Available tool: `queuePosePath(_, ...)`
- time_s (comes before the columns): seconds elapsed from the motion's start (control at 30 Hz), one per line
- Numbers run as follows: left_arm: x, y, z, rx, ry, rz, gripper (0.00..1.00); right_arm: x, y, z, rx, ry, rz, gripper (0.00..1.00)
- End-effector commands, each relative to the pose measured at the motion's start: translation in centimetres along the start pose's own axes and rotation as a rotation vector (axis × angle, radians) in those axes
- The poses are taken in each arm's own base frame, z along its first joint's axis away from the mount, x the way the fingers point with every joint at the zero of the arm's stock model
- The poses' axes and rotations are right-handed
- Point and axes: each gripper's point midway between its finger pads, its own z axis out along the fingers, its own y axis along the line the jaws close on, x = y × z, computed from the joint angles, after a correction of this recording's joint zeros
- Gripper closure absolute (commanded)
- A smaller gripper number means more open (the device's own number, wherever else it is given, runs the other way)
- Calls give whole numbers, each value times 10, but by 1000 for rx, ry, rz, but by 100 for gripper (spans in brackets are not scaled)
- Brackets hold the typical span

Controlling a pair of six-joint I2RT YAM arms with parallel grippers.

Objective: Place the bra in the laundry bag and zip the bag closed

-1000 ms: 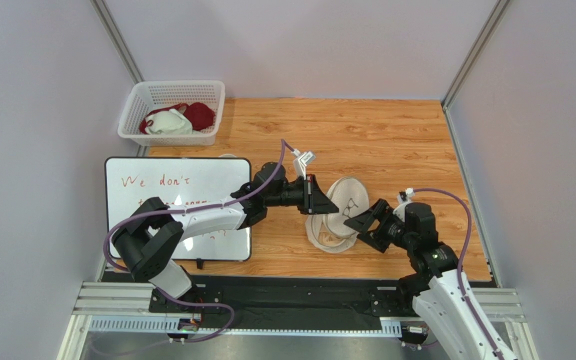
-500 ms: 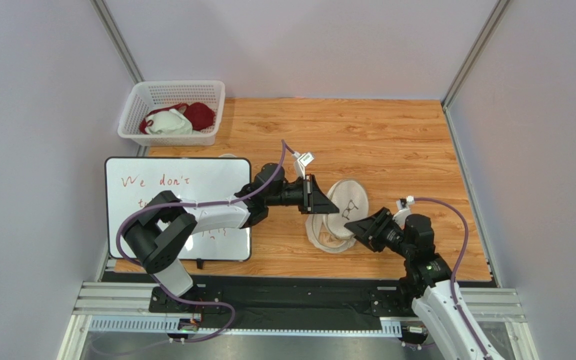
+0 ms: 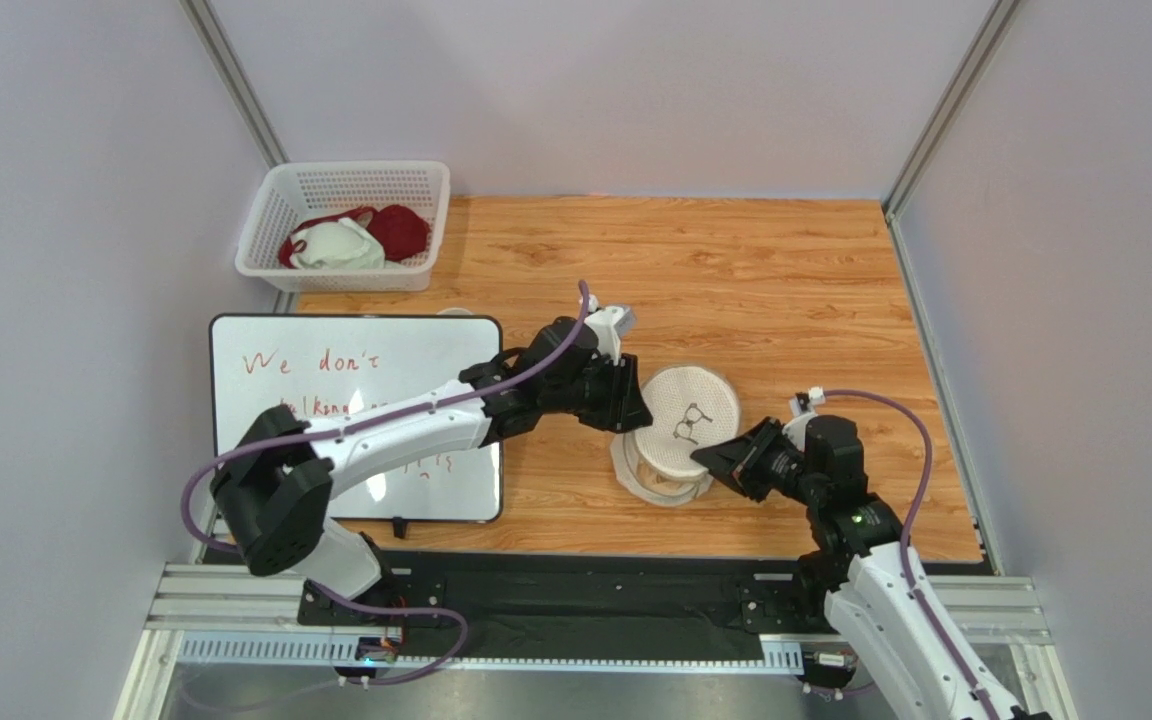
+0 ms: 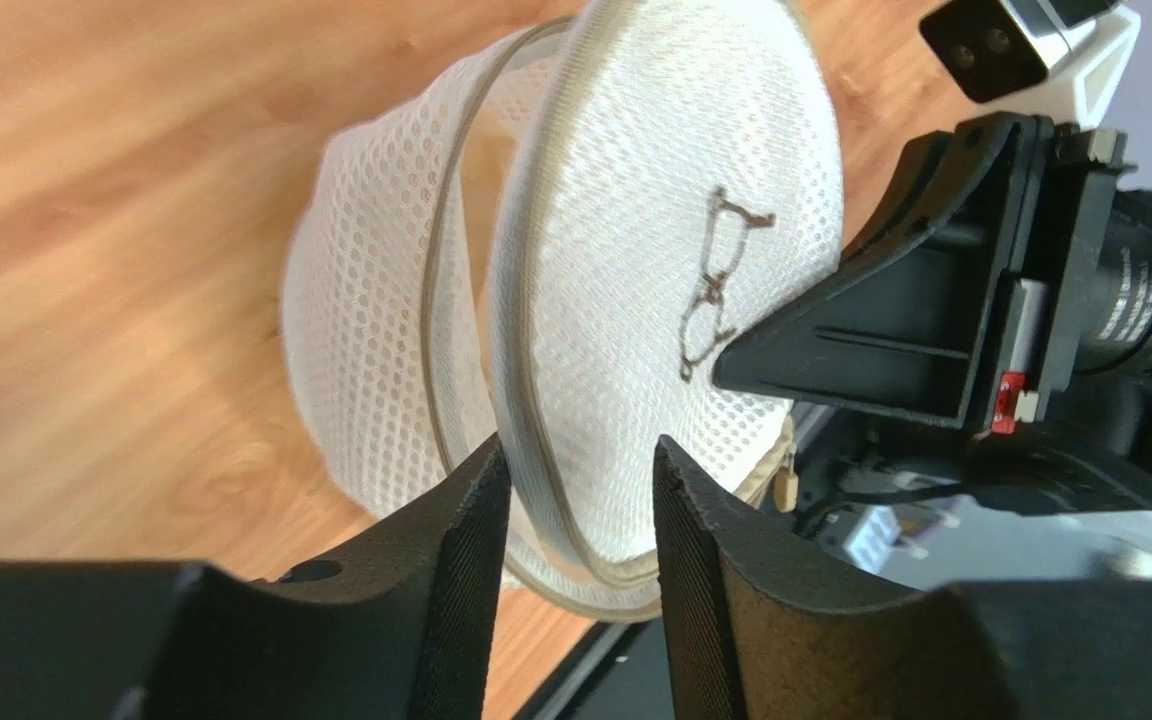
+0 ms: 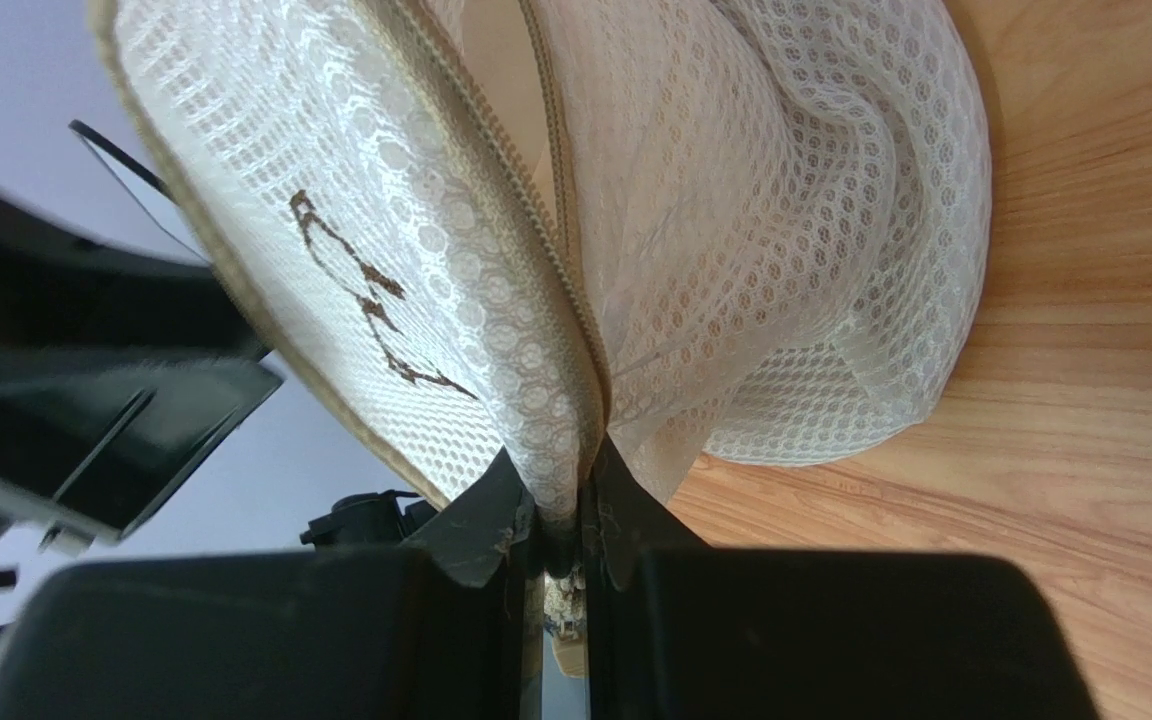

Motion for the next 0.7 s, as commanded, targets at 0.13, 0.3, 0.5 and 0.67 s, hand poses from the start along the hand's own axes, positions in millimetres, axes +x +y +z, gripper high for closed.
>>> queuePosePath(0.13,1,-17,-49,-277,-122,330,51,-11,24,-5,45,14,13,99)
queuePosePath(0.3,12,-47,-45,-236,-148,375,60,-10,27,-6,82,42,38,96)
queuePosePath(0.5,27,-94,-20,-21,-71,394,60,-14,31,-8,105,33,60,94)
queuePosePath(0.67,45,-109,8,49,36,428,60,-13,25,-9,152,36,93,93)
